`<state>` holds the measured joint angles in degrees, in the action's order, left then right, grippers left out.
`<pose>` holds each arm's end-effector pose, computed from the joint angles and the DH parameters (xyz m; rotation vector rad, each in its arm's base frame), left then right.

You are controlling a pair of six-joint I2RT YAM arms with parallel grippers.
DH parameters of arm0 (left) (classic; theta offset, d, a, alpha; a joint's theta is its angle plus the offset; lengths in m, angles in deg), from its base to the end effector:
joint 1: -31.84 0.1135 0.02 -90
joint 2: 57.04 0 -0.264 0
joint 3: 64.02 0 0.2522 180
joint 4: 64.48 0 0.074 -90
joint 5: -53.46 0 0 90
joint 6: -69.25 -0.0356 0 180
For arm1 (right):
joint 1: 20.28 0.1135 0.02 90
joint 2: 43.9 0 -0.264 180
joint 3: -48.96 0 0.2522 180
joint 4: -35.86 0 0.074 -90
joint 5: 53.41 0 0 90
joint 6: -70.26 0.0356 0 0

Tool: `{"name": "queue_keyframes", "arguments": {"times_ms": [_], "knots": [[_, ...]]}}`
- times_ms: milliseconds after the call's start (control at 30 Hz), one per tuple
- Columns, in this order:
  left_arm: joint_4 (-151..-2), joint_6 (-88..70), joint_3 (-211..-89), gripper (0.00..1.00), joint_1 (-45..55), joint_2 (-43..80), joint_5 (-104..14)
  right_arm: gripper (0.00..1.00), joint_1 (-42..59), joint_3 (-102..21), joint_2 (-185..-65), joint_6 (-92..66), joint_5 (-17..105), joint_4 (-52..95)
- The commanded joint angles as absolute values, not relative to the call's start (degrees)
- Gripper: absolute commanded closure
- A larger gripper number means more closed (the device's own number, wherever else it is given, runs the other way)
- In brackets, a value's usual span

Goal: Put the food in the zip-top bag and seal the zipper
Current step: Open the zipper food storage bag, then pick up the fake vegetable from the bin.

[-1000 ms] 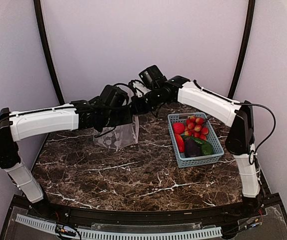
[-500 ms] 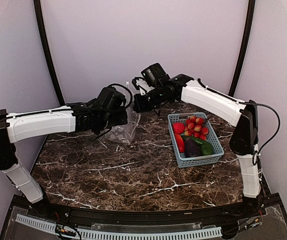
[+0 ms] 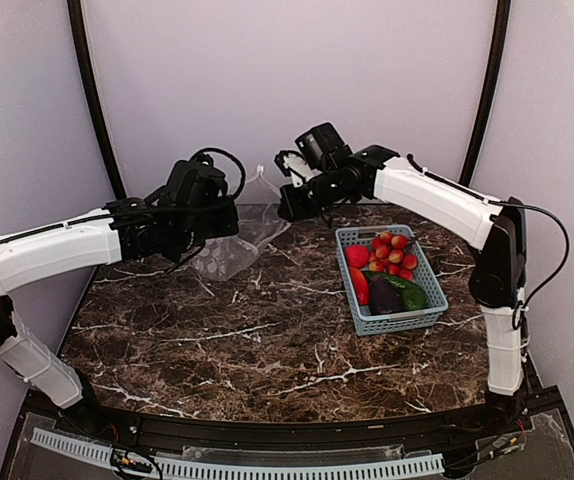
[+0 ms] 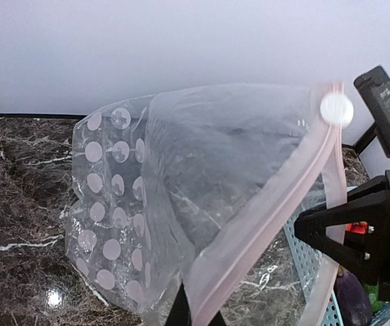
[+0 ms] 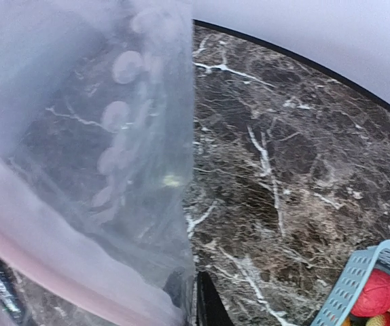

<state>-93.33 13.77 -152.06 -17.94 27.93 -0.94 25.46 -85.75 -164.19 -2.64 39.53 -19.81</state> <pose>0.2363 -0.2473 0.3452 -0.1278 1.9440 -0.3497 0.3335 0.3449 0.3320 -0.6129 2.2897 0.6117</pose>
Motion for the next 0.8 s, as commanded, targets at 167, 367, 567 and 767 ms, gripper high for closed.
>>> {"name": "queue_keyframes", "arguments": {"times_ms": [167,367,567,767], "knots": [[-95.63,9.71,-152.49,0.99,-18.23,28.69,-4.69,0.55,24.87,-83.98,-156.46,-20.67,68.55,-19.31],[-97.16,6.04,-152.49,0.99,-18.17,28.32,-4.93,0.31,21.0,-71.2,-144.69,-30.35,66.37,-20.34],[-95.88,1.9,-152.18,0.99,-18.17,28.56,-10.39,0.28,10.85,-57.05,-133.46,-36.55,72.54,-21.58],[-93.85,1.3,-152.72,0.99,-18.16,30.39,-16.7,0.37,3.03,-45.11,-131.69,-39.82,63.85,-25.57]]}}
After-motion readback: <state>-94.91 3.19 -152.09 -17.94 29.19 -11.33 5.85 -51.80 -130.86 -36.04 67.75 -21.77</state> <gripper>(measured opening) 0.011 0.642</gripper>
